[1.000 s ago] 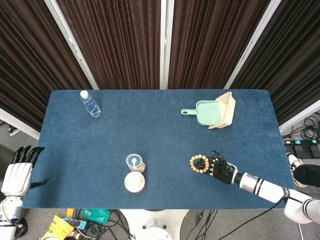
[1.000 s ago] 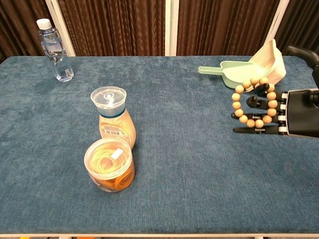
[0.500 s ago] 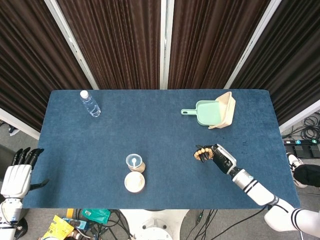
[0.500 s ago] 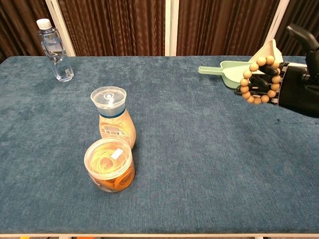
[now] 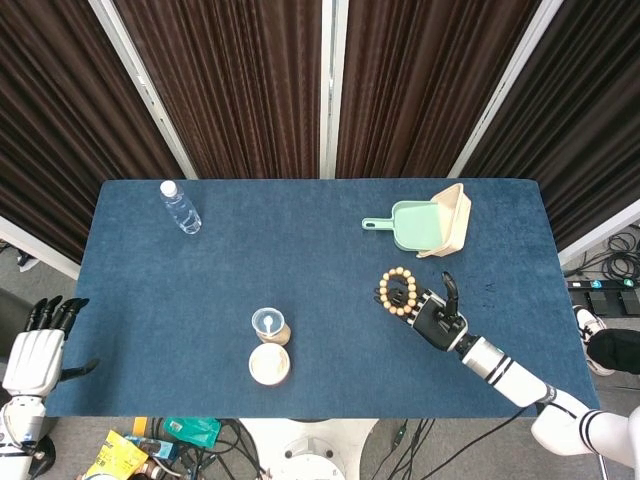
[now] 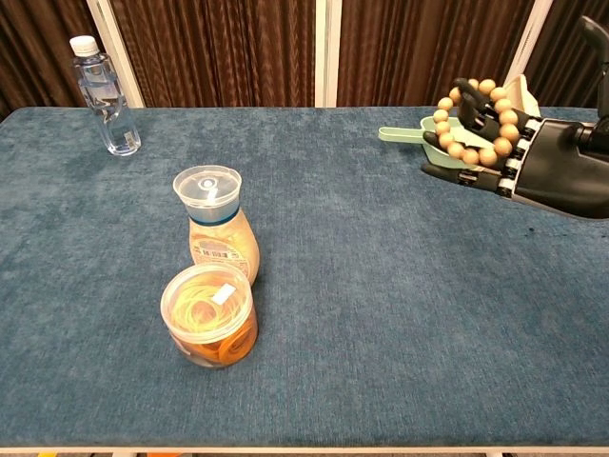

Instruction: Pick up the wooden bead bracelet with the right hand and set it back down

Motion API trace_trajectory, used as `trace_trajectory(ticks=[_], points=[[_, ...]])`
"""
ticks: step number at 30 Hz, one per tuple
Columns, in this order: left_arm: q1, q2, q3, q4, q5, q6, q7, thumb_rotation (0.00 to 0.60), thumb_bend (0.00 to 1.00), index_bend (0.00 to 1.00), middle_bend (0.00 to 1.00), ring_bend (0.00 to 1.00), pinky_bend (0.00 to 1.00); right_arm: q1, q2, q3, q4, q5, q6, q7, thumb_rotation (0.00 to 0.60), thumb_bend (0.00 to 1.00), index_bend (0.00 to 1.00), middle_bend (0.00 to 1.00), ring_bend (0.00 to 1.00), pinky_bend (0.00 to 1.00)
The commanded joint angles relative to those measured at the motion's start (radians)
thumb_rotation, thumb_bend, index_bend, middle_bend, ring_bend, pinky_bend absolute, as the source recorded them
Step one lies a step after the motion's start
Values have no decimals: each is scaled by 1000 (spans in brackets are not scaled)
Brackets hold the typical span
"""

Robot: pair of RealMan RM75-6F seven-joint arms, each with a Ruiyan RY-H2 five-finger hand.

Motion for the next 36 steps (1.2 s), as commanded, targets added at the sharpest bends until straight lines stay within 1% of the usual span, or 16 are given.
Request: trace_trajectory(ticks=[1,3,4,5,7,8,9,12,15,19,23,26,29,36], points=[[0,-1,1,2,2,0,-4,600,21,140,131,45,0,15,-52,-34,144,-107,139,40,179,0,181,361,64,0],[0,-4,3,7,2,-1,-8,600,22,140,131,45,0,17,-49,-31,125,-83,108,-29,180,2,228,392,72,0],[1,-5,3,9,1,-1,-10,600,22,141,131,45,0,16,-47,-28,113,-70,94,-66,182,23,277,420,79,0],[1,-6,3,10,0,-1,-12,600,22,141,131,45,0,16,-45,-24,99,-54,76,-104,181,42,303,437,85,0],[2,-6,4,11,-2,-2,-13,600,22,140,131,45,0,10,-43,-10,68,-15,37,-232,181,124,362,492,127,0],[4,-7,6,14,-3,-2,-15,600,22,140,131,45,0,8,-42,-3,55,1,18,-298,180,149,375,506,142,0],[6,-8,8,18,-2,0,-18,600,21,140,131,45,0,4,-40,8,37,26,-7,-392,182,184,397,523,162,0],[7,-10,8,24,0,3,-24,600,21,141,131,45,0,-10,-37,40,-14,88,-48,-609,180,244,458,573,219,0],[7,-12,7,25,-2,1,-24,600,21,140,131,45,0,-22,-31,69,-59,139,-70,-724,180,294,517,616,266,0],[4,-14,8,27,-2,-4,-23,600,22,140,131,45,0,-33,-28,88,-85,167,-89,-789,181,341,549,632,278,0],[3,-15,7,28,-3,-5,-22,600,21,141,131,45,0,-43,-37,100,-80,177,-100,-830,182,409,551,634,279,0],[3,-15,7,30,-5,-8,-23,600,21,141,131,45,0,-48,-46,106,-73,180,-106,-862,182,433,551,633,279,0],[3,-16,8,33,-6,-9,-26,600,21,140,131,45,0,-52,-53,112,-70,178,-109,-878,182,464,551,632,279,0],[1,-19,6,37,-11,-15,-26,600,21,140,131,45,0,-60,-65,123,-63,170,-112,-905,180,591,551,629,278,0]])
